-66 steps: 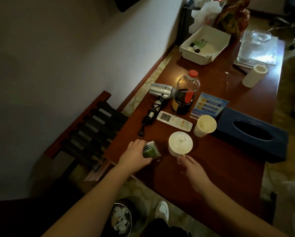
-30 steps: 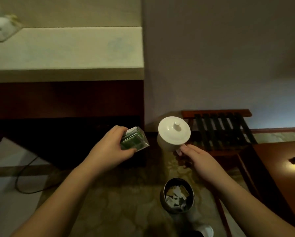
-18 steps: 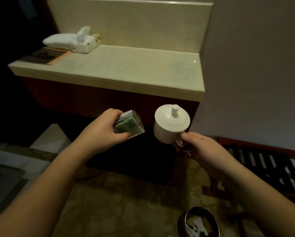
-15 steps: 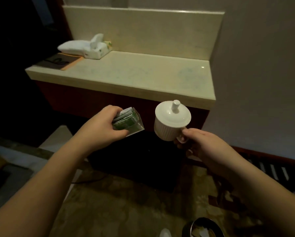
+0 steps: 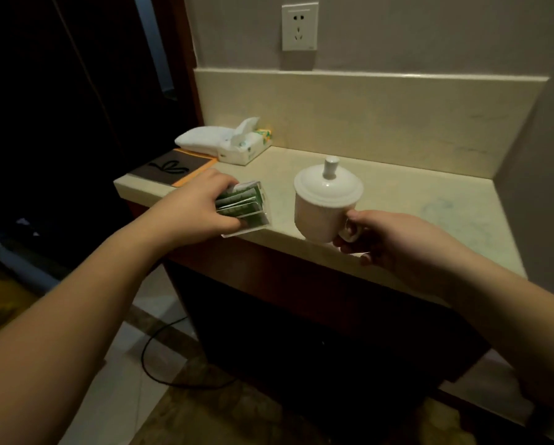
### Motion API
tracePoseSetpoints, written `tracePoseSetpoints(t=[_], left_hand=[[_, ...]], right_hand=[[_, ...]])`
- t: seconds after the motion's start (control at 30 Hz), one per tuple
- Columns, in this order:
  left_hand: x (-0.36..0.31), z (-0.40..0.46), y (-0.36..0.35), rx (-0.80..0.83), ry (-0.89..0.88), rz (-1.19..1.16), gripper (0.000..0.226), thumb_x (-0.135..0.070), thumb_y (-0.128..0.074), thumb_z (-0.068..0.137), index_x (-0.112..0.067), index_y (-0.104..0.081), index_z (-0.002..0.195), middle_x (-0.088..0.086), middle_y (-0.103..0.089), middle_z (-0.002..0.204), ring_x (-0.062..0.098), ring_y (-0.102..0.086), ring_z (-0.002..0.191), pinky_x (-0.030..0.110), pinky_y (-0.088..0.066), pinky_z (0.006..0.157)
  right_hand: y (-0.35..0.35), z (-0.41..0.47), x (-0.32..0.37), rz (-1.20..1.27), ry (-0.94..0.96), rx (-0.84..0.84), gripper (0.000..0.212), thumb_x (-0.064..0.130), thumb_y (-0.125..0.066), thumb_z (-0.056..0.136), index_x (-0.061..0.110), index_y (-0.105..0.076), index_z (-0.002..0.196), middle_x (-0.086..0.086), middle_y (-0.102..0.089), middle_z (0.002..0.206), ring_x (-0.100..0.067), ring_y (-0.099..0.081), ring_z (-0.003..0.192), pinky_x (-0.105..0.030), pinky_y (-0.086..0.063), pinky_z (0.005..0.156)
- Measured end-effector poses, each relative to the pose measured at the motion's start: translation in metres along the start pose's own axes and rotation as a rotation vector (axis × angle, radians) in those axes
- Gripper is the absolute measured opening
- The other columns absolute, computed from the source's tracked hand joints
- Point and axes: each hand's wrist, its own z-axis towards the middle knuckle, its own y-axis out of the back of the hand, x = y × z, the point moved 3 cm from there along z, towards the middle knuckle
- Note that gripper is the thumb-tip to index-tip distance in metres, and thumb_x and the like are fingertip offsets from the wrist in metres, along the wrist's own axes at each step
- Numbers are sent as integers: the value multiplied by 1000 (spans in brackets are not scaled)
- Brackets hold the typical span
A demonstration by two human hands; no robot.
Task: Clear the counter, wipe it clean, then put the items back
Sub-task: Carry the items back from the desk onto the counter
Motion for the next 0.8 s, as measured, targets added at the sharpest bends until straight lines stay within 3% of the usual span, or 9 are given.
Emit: tracePoseSetpoints(t=[0.23,0.47,0.8], left_hand=[[44,70,3,18,91,56,61,-36,-75,76,-27,-51,131,-11,-41,117,10,-49,103,31,-44,86],[86,122,0,99,90,131,66,-38,-74,79,-28,-48,138,-4,-43,126,12,-47,107,33,-46,94],[152,207,-4,294,-66,281,64,-38,-71,82,-25,-47,140,-3,-47,121,15,-43,109,33,-40,96]], right_hand=[[1,81,27,-22,9,43,22,25,-50,97,6,-60,102,-13,-62,90,-16,-59,71,-26,-38,61],[-16,147,37,1,-35,9,26,27,-50,97,12,-55,76,-12,-61,80,-19,-54,70,-26,-36,60],[-57,234,38,-8,-60,-131,25,24,-46,95,16,-49,72,-9,-51,73,-15,-41,55,-24,-33,52]])
